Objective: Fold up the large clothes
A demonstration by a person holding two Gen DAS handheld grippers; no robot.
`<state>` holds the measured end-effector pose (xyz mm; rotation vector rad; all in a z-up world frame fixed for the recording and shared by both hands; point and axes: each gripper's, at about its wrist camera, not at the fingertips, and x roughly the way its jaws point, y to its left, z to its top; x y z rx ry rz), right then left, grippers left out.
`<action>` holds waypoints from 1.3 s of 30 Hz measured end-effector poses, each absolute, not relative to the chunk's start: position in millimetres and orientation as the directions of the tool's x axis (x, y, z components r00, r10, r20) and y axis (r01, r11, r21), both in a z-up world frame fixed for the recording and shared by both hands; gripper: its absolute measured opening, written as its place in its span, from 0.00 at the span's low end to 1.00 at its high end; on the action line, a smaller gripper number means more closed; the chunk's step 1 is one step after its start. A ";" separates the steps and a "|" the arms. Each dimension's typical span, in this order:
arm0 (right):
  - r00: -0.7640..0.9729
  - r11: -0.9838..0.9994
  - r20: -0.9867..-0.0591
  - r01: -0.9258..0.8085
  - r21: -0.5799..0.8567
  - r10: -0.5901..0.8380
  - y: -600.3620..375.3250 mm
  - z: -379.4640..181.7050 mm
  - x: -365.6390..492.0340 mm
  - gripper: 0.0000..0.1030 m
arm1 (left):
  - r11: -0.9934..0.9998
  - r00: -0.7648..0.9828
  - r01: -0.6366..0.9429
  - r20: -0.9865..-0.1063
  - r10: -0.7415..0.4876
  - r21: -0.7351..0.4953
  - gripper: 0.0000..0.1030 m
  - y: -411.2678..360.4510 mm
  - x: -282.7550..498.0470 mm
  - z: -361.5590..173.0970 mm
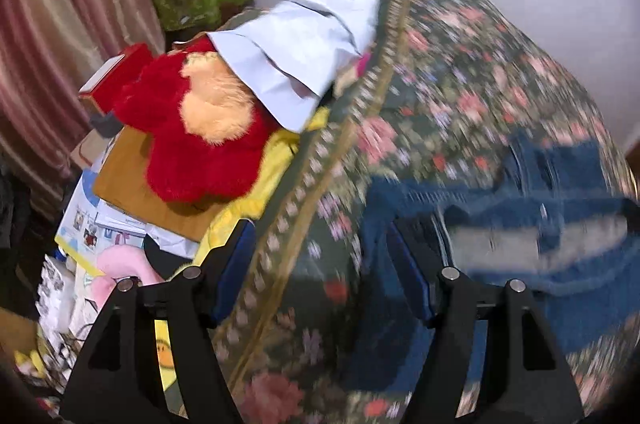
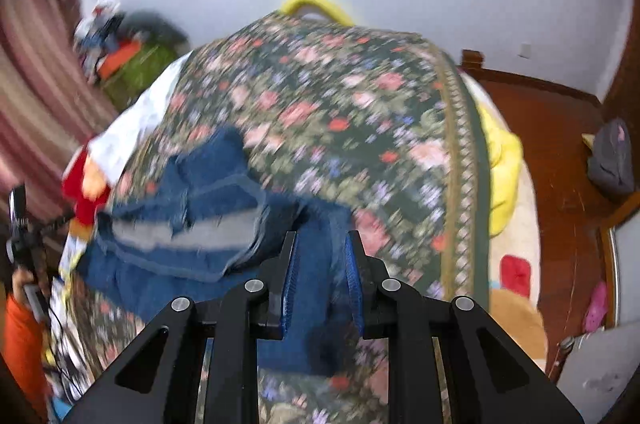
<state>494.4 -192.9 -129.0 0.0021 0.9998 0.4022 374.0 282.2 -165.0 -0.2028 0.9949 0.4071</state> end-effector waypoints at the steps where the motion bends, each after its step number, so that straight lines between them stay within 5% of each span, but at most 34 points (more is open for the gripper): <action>1: 0.464 0.921 -0.821 -0.344 0.181 0.334 -186.7 -135.1 488.8 0.18 | 0.920 0.481 -0.391 -0.848 0.224 0.022 0.66 272.4 369.2 -168.0; 12: 0.367 0.844 -0.888 -0.535 0.042 0.277 -103.2 -207.9 455.2 0.18 | 0.976 0.444 -0.183 -0.877 0.186 0.114 0.68 192.5 383.3 -218.8; 21: 0.374 0.857 -0.890 -0.515 0.032 0.259 -64.8 -230.6 513.7 0.18 | 0.968 0.421 -0.220 -0.883 0.207 0.122 0.73 201.4 456.3 -243.8; 30: 0.533 0.952 -0.820 -0.304 0.046 0.210 -72.2 -208.5 581.4 0.18 | 0.937 0.453 -0.344 -0.865 0.216 0.054 0.74 238.8 506.0 -227.7; 39: 0.529 0.908 -0.804 -0.418 0.029 0.270 -82.4 -178.1 527.6 0.18 | 0.935 0.546 -0.346 -0.793 0.269 0.079 0.74 235.8 479.3 -168.0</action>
